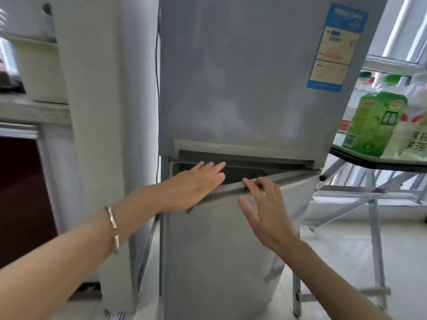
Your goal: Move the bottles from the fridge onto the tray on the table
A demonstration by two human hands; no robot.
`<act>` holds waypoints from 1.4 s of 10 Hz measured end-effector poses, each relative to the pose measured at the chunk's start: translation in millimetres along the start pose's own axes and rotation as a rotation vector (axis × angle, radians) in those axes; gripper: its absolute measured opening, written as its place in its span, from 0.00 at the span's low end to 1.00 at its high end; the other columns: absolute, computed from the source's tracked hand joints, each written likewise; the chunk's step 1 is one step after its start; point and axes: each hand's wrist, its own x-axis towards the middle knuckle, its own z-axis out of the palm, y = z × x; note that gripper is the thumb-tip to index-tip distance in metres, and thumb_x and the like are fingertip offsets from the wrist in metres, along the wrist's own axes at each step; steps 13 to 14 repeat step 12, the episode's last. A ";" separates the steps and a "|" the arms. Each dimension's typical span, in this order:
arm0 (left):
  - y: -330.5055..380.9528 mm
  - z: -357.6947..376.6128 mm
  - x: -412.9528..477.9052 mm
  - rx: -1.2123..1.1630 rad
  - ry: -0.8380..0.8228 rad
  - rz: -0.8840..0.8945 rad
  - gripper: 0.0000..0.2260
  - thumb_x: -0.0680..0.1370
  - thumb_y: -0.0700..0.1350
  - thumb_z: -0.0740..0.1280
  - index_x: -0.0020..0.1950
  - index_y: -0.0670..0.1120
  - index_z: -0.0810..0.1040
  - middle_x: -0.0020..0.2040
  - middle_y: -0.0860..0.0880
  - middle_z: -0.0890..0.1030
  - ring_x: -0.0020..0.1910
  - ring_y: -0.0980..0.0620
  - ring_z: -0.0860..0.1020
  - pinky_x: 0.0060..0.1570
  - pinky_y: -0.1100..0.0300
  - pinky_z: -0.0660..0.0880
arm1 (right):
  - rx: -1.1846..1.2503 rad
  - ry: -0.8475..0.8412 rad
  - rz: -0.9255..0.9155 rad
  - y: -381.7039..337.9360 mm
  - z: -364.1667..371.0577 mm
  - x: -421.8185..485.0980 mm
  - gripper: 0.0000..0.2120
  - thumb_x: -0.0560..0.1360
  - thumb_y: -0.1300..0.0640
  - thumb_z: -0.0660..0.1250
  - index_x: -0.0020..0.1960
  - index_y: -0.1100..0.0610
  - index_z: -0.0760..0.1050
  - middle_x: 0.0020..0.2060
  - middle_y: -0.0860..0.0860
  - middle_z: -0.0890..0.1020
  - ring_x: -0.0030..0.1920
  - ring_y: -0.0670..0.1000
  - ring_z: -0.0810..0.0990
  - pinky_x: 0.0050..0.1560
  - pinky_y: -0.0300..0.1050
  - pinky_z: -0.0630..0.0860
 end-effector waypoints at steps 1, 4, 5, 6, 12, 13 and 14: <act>-21.1 15.6 -3.3 0.475 0.203 -0.017 0.29 0.76 0.66 0.37 0.76 0.61 0.39 0.78 0.57 0.41 0.78 0.55 0.38 0.77 0.48 0.40 | -0.066 0.063 -0.009 -0.2 28.5 14.1 0.32 0.78 0.36 0.49 0.76 0.51 0.60 0.72 0.53 0.63 0.73 0.53 0.58 0.73 0.54 0.59; -81.7 35.7 42.0 0.745 0.644 -0.081 0.27 0.81 0.61 0.45 0.79 0.55 0.51 0.79 0.46 0.53 0.78 0.44 0.53 0.74 0.40 0.50 | -0.320 -0.007 -0.130 15.5 68.8 48.3 0.36 0.78 0.35 0.47 0.79 0.54 0.44 0.79 0.54 0.46 0.79 0.54 0.42 0.77 0.55 0.46; -90.7 51.7 50.3 0.763 0.640 -0.107 0.29 0.80 0.62 0.47 0.79 0.54 0.51 0.80 0.46 0.53 0.79 0.44 0.52 0.73 0.38 0.53 | -0.361 -0.019 -0.131 19.6 79.8 60.9 0.37 0.78 0.36 0.47 0.79 0.55 0.45 0.79 0.55 0.49 0.79 0.54 0.45 0.76 0.55 0.46; -98.2 63.8 58.5 0.802 0.679 -0.160 0.31 0.79 0.63 0.49 0.79 0.52 0.51 0.80 0.45 0.50 0.79 0.44 0.50 0.73 0.37 0.52 | -0.373 -0.010 -0.123 22.6 90.1 71.4 0.37 0.78 0.36 0.49 0.79 0.57 0.48 0.79 0.56 0.53 0.79 0.55 0.49 0.76 0.55 0.47; -88.6 62.8 53.6 0.775 0.810 -0.112 0.34 0.78 0.59 0.59 0.79 0.54 0.48 0.80 0.46 0.52 0.79 0.45 0.53 0.74 0.42 0.53 | -0.167 0.023 -0.176 28.6 59.8 65.8 0.37 0.77 0.45 0.54 0.79 0.56 0.44 0.79 0.54 0.50 0.79 0.52 0.43 0.76 0.50 0.38; -88.6 62.8 53.6 0.775 0.810 -0.112 0.34 0.78 0.59 0.59 0.79 0.54 0.48 0.80 0.46 0.52 0.79 0.45 0.53 0.74 0.42 0.53 | -0.167 0.023 -0.176 28.6 59.8 65.8 0.37 0.77 0.45 0.54 0.79 0.56 0.44 0.79 0.54 0.50 0.79 0.52 0.43 0.76 0.50 0.38; -88.6 62.8 53.6 0.775 0.810 -0.112 0.34 0.78 0.59 0.59 0.79 0.54 0.48 0.80 0.46 0.52 0.79 0.45 0.53 0.74 0.42 0.53 | -0.167 0.023 -0.176 28.6 59.8 65.8 0.37 0.77 0.45 0.54 0.79 0.56 0.44 0.79 0.54 0.50 0.79 0.52 0.43 0.76 0.50 0.38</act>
